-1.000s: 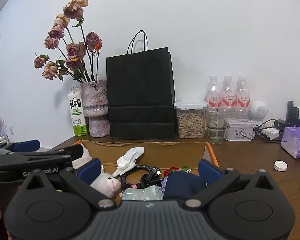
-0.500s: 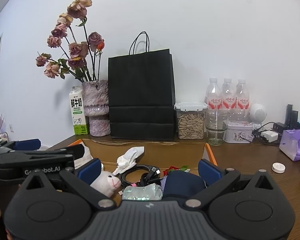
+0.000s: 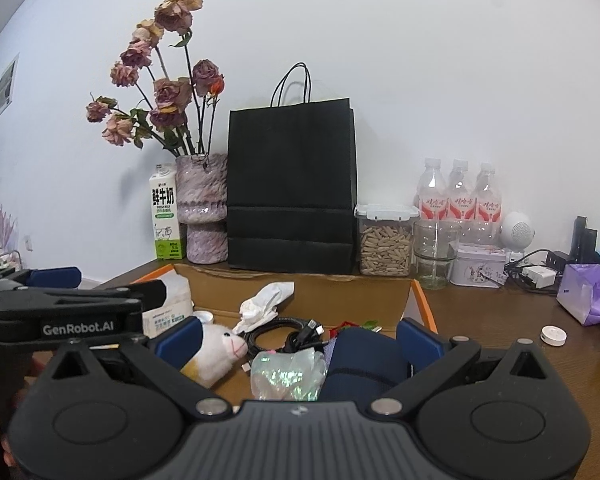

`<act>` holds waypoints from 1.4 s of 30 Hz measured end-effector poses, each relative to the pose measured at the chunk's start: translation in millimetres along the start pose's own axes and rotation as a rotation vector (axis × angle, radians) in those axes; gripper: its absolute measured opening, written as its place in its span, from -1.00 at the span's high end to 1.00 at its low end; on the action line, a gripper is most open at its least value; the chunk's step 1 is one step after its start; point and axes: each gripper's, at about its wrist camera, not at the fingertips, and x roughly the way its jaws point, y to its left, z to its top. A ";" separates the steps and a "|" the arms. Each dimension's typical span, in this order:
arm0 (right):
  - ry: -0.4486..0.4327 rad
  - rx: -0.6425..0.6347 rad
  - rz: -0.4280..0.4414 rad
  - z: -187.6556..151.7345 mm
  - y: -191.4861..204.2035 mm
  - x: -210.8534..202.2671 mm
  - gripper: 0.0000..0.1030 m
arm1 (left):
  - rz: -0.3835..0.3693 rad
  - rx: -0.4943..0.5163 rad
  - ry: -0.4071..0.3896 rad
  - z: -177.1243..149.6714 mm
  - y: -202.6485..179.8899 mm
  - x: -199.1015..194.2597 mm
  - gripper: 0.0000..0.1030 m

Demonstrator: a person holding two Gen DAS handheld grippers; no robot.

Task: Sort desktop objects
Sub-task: 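Withdraw both tools toward the remaining cap and black USB cable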

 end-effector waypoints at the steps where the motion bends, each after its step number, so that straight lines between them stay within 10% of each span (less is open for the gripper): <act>1: 0.004 -0.001 0.003 -1.6 0.4 -0.7 -1.00 | -0.003 -0.001 0.005 -2.6 1.2 -1.8 -1.00; 18: 0.071 -0.027 0.006 -36.0 3.8 -32.4 -1.00 | -0.019 0.012 0.096 -27.4 4.9 -27.2 -1.00; 42: 0.383 -0.056 -0.041 -66.3 -1.6 -30.9 -1.00 | -0.189 0.151 0.351 -59.4 -13.3 -46.5 -1.00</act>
